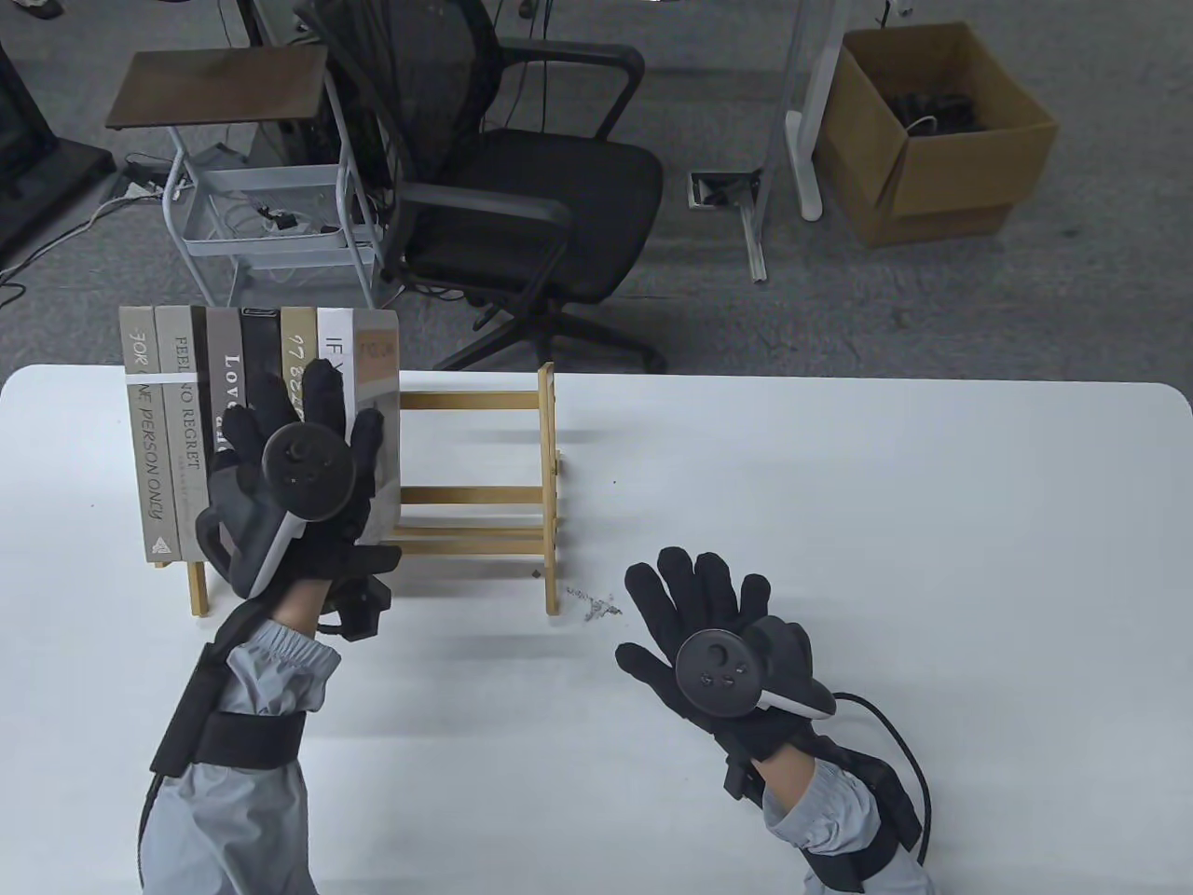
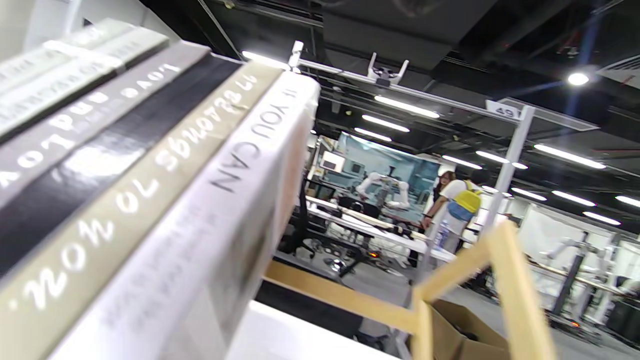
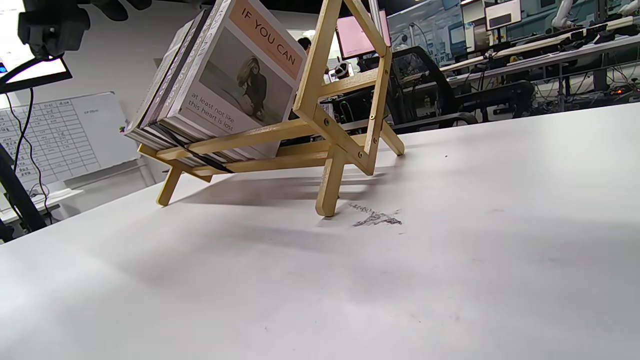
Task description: Push a thick book into a tightly packed book rack slot
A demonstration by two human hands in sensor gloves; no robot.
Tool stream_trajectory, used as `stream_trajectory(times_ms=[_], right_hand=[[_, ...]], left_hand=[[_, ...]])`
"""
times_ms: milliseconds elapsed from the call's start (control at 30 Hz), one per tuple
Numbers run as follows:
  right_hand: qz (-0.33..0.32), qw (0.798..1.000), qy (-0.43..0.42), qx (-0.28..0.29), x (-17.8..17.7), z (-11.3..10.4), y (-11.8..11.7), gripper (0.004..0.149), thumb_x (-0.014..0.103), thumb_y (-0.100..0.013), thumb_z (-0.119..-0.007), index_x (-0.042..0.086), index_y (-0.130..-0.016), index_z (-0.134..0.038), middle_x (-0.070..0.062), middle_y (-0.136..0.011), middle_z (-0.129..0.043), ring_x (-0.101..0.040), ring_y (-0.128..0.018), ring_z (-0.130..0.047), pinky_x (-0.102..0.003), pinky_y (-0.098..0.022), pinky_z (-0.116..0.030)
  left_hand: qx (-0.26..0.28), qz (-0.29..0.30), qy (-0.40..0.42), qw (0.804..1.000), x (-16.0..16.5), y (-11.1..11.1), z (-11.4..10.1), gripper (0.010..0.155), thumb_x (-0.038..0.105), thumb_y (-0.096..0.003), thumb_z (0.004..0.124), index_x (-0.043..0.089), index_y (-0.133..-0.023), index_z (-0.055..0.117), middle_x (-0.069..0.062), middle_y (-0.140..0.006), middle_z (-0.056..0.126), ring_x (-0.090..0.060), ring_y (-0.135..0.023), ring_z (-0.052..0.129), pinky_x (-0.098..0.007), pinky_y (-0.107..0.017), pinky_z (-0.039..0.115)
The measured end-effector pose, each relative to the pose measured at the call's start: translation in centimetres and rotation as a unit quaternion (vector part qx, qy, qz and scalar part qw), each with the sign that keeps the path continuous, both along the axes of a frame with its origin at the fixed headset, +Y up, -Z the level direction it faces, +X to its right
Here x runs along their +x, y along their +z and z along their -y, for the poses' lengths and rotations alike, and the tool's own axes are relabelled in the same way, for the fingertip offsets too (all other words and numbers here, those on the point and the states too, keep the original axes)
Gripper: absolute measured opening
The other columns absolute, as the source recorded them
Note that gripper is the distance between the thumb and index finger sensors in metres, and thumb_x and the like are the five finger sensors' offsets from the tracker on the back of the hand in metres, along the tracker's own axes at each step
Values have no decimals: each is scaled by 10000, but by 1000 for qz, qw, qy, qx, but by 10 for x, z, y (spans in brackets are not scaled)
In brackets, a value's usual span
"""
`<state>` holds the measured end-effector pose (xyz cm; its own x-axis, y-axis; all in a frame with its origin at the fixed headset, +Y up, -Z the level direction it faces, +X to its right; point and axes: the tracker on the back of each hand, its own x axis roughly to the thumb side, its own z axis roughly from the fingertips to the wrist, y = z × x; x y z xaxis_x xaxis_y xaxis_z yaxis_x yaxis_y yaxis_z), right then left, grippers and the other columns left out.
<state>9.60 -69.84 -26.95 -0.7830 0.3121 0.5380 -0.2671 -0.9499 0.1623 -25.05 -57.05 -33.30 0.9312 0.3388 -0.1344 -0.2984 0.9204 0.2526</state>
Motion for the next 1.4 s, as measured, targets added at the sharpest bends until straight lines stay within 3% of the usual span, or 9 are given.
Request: stream_trajectory(times_ms=[400, 833, 1067, 1400], right_hand=[[-11, 1000, 1, 0, -3, 1, 2, 761, 477, -686, -488, 37, -1220, -171, -397, -1212, -97, -736, -994, -135, -862, -533, -78], [-7, 1000, -4, -1, -1, 2, 1, 761, 476, -687, -489, 36, -1221, -171, -396, -1212, -94, -737, -992, -133, -862, -533, -77], [-6, 1000, 3, -4, -3, 5, 0, 761, 477, -686, -488, 37, -1220, -172, -395, -1212, -94, -736, -993, -133, -861, -532, -77], [-5, 1000, 8, -5, -3, 5, 0, 761, 477, -686, -488, 37, -1220, -172, -395, -1211, -93, -736, -993, -132, -861, -532, -76]], left_hand=[[-24, 100, -20, 994, 49, 40, 42, 675, 589, -711, 500, 245, -1262, 316, -304, -1278, 288, -665, -1085, 274, -830, -713, 288], [-49, 220, -55, 973, 92, 76, 85, 712, 636, -690, 519, 262, -1265, 327, -281, -1296, 324, -662, -1101, 314, -849, -701, 285], [-78, 260, -64, 960, 106, 82, 110, 711, 633, -688, 532, 266, -1263, 332, -276, -1298, 329, -658, -1104, 319, -850, -700, 281], [-109, 287, -82, 948, 115, 85, 122, 712, 627, -688, 538, 269, -1263, 320, -276, -1299, 311, -659, -1104, 307, -849, -699, 271]])
